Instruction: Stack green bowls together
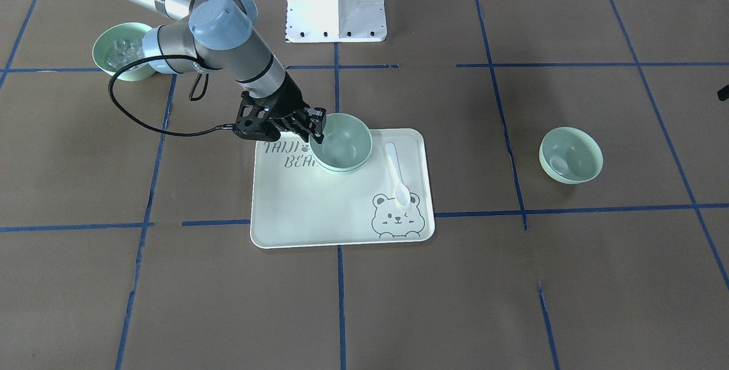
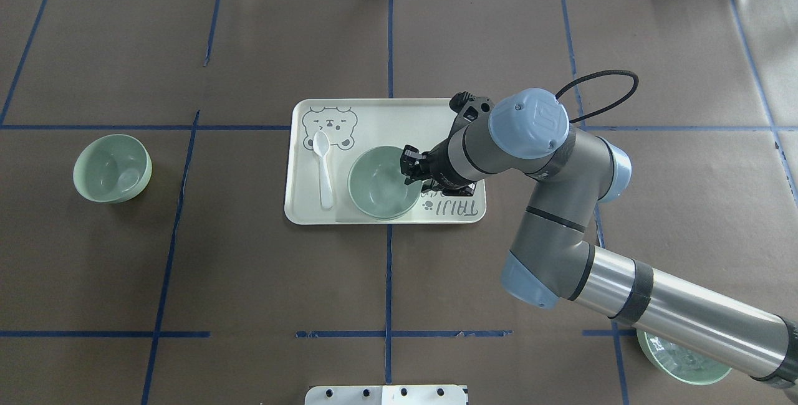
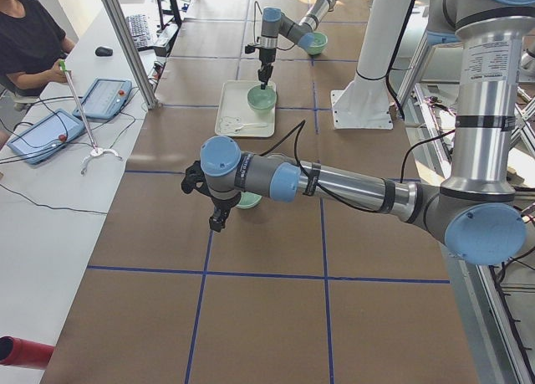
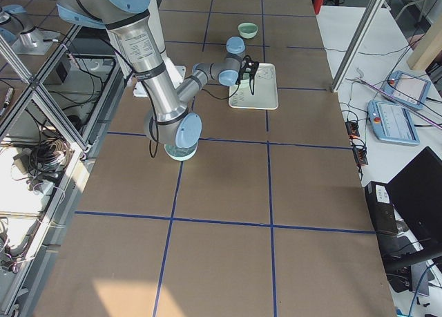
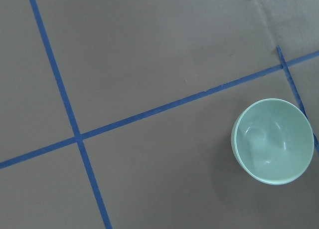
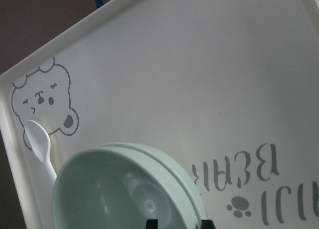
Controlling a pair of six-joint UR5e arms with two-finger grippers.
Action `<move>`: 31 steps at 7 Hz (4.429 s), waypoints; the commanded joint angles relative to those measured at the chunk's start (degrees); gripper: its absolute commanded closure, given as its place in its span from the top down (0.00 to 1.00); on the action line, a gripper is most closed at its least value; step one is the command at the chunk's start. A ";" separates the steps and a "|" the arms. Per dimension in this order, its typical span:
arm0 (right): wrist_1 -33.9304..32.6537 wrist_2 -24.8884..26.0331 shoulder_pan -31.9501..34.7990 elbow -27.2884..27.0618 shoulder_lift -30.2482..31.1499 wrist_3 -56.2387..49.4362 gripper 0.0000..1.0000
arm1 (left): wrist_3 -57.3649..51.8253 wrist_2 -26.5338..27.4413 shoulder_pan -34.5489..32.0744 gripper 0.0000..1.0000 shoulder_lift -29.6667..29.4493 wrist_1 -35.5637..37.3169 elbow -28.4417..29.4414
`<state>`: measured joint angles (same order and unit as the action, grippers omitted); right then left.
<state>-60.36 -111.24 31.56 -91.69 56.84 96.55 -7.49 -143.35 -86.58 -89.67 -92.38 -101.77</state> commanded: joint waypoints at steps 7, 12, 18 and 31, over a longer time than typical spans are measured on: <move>0.68 -24.46 26.18 -3.58 16.54 -18.21 1.00 | 42.64 14.68 25.15 0.98 -6.39 -21.08 10.17; 0.68 -24.46 26.09 -3.40 16.37 -18.24 1.00 | 42.64 14.24 29.71 0.39 -7.27 -21.26 13.53; 0.33 -24.64 26.62 -3.67 16.37 -18.24 1.00 | 72.21 7.56 30.94 0.00 -23.81 -20.03 7.91; 0.24 -24.55 27.59 -2.97 16.46 -18.33 1.00 | 95.91 25.22 52.13 0.00 -37.60 -19.15 8.70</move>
<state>-60.12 -135.79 59.15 -94.66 73.29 78.22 88.42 -118.25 -34.47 -127.35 -111.54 -93.20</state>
